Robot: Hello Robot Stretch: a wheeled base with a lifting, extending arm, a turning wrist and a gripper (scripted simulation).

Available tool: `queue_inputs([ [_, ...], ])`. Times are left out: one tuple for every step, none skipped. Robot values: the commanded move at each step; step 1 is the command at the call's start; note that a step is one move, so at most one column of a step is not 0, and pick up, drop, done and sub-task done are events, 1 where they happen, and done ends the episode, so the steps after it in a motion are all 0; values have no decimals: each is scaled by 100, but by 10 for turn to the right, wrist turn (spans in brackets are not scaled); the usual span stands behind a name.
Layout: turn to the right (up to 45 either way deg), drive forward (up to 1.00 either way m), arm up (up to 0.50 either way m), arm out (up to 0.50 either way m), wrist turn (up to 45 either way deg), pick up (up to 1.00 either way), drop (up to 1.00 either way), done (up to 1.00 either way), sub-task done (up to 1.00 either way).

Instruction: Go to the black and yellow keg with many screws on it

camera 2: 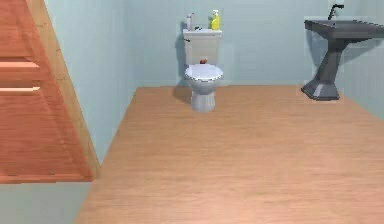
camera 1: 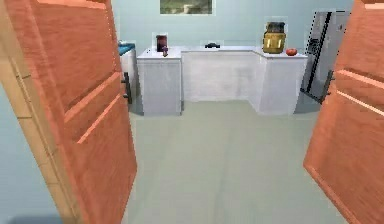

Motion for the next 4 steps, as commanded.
queue_inputs([
  [0,15,0,0,0,0,0,0,0],
  [90,0,0,0,0,0,0,0,0],
  [0,100,0,0,0,0,0,0,0],
  [30,0,0,0,0,0,0,0,0],
])
